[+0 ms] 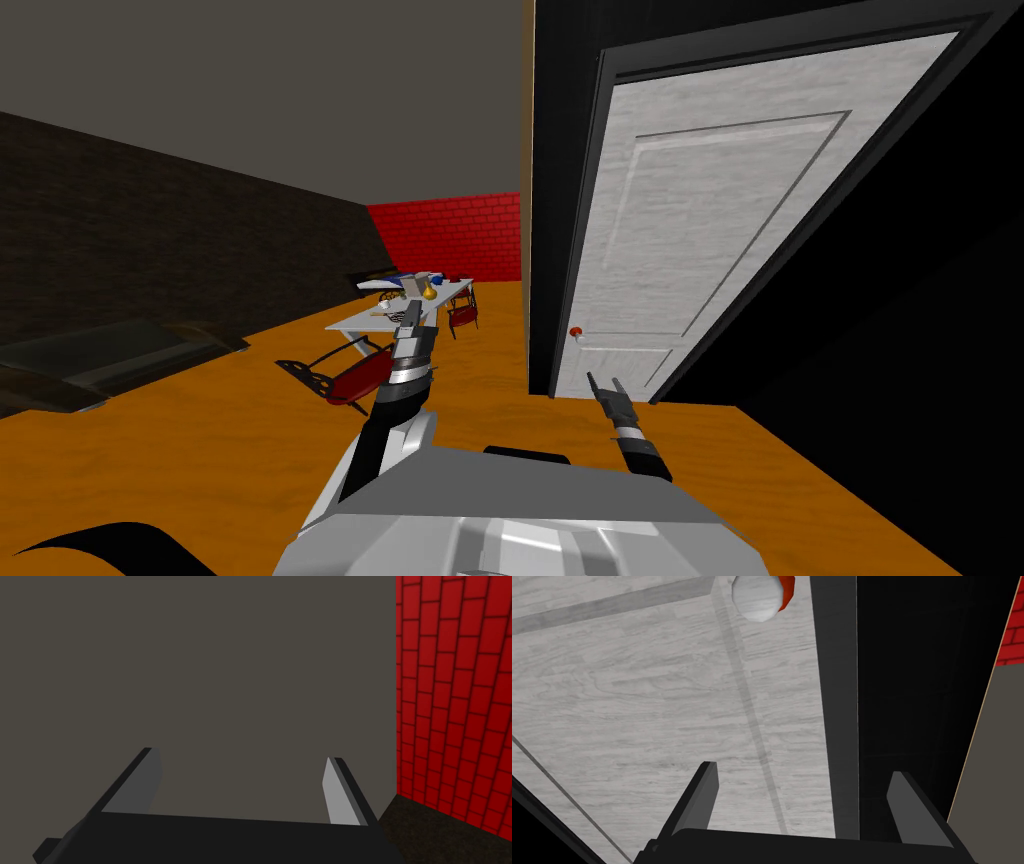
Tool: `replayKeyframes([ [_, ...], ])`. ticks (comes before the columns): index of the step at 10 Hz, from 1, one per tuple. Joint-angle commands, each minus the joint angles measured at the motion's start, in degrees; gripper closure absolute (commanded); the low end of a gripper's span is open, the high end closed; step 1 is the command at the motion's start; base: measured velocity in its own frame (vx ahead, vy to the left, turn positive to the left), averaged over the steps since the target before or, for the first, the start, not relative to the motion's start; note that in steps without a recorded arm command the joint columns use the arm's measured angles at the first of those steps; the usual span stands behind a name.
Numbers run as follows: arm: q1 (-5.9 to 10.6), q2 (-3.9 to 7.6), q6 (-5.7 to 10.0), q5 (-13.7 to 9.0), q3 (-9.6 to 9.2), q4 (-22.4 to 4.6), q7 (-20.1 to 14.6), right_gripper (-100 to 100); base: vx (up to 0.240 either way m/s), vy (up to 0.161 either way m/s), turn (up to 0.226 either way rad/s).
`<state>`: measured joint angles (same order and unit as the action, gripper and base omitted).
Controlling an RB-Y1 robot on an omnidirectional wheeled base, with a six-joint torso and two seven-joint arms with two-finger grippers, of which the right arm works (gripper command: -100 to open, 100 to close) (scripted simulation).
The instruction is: Pull the door open
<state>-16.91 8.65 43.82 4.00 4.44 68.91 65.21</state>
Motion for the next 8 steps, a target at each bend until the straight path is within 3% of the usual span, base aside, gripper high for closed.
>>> replayKeyframes([
  [1,0.47,0.18,0.5,0.0,0.19,-1.94,1.63,-100,0.065,-0.07,0.095],
  [8,2.07,0.63,2.0,0.13,0.87,-9.61,8.85,-100,0.079,-0.077,0.107],
])
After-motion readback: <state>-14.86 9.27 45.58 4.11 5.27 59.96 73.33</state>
